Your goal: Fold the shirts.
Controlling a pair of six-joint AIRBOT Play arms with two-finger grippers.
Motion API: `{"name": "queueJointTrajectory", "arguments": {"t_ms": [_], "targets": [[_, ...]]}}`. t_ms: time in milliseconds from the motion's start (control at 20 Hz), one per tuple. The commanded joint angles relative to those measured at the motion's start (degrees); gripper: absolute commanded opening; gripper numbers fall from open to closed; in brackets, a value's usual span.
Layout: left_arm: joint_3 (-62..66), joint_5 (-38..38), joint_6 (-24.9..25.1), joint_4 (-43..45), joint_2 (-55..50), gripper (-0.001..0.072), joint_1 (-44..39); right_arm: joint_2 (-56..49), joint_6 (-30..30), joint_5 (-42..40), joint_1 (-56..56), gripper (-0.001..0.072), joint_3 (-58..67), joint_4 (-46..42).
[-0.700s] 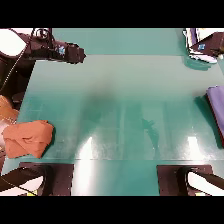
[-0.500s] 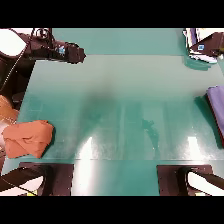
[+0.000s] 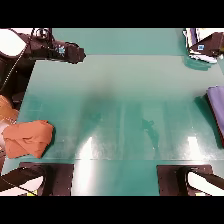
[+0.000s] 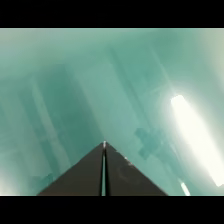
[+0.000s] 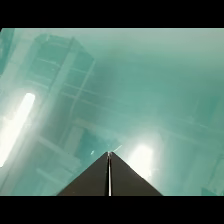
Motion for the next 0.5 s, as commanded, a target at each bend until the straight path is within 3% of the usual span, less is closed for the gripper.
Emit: {"name": "queueJointTrajectory", "arguments": {"t_ms": [0,50,250,350,450], "targets": [[0.04,5.49,0.09,-0.52,0.02,0.0025,0.02,0.0,0.02,0.04,0.04,0.0022,0.07,0.02],[0.22,4.28,0.02,-0.28,0.48,0.0024,0.68,0.02,0.04,0.07,0.04,0.0022,0.07,0.02],[-1.07,-14.08,0.35,7.43,7.32,0.0024,7.08,0.0,0.02,0.07,0.04,0.0022,0.07,-0.02],[-6.25,-21.31,-0.37,18.36,12.79,0.0025,9.18,0.0,0.02,0.0,0.04,0.0022,0.04,0.0],[-14.01,-28.5,-4.9,29.2,17.53,0.0026,10.62,0.0,0.02,-0.07,0.04,0.0022,0.04,-0.04]]}}
